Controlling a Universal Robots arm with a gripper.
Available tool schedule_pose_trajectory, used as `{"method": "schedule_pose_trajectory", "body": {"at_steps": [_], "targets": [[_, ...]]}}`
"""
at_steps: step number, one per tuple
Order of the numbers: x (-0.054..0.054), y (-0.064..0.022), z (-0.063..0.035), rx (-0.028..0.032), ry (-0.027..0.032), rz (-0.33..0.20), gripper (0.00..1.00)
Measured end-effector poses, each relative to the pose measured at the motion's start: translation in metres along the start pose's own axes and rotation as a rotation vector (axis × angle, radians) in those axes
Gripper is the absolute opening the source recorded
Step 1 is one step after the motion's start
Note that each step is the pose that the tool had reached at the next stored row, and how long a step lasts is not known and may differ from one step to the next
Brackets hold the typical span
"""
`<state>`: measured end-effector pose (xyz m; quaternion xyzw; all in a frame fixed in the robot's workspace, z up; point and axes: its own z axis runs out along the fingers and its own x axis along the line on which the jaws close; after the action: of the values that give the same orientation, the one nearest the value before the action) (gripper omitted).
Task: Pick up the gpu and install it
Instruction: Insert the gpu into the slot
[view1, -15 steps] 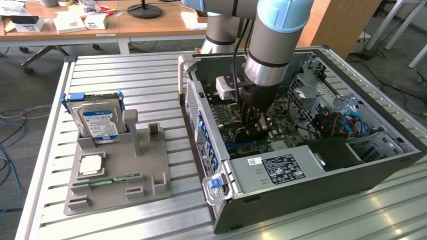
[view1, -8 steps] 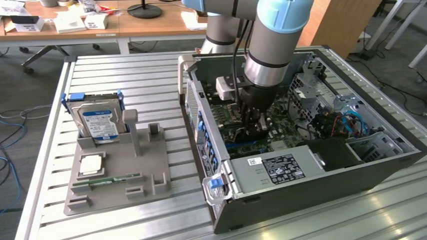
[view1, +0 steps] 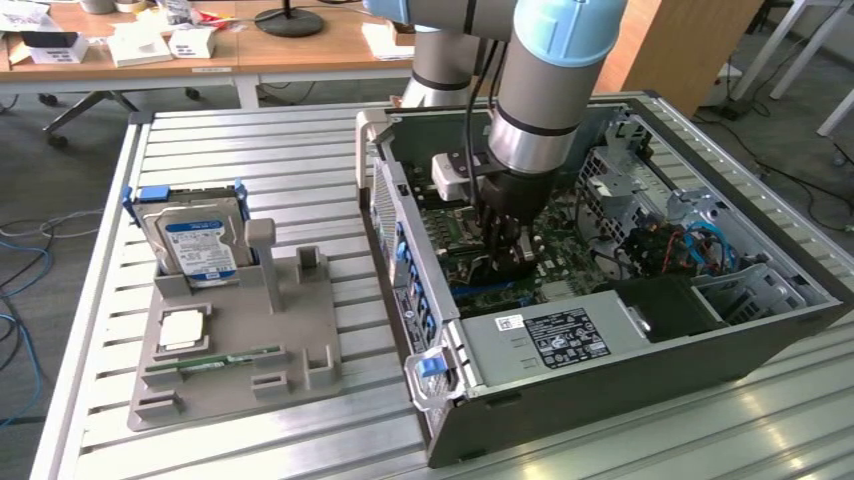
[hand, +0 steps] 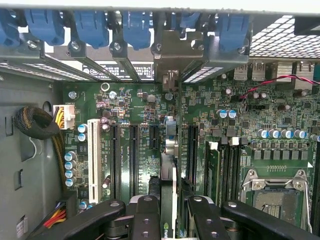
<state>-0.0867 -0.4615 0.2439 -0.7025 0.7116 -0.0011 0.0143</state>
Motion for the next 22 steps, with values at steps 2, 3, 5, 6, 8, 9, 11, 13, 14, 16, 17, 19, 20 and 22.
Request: {"method": "schedule_pose_trajectory", "body": {"at_steps": [2,3,5,6,8,9,11,13,14,16,17,19,20,22], "targets": [[0.0,0.0,0.0003,0.0,0.0,0.0,0.26],[0.0,0.0,0.0006,0.0,0.0001,0.0,0.26],[0.0,0.0,0.001,0.0,-0.0003,0.0,0.26],[0.0,0.0001,0.001,0.0,-0.0002,0.0,0.26],[0.0,0.0,0.001,0.0,-0.0001,0.0,0.26],[0.0,0.0001,0.001,0.0,-0.0001,0.0,0.26],[0.0,0.0,0.001,0.0001,-0.0001,0.0,0.26],[0.0,0.0001,0.001,0.0001,0.0,0.0,0.26],[0.0,0.0001,0.001,0.0,-0.0001,0.0,0.26],[0.0,0.0001,0.0015,-0.0001,0.0003,0.0,0.26],[0.0001,0.0001,0.0017,-0.0002,0.0007,0.0,0.26],[0.0001,0.0001,0.0018,-0.0001,0.0005,0.0,0.26],[0.0001,0.0001,0.0019,0.0,0.0003,0.0,0.26],[0.0,0.0002,0.0021,0.0001,0.0003,0.0,0.26]]}}
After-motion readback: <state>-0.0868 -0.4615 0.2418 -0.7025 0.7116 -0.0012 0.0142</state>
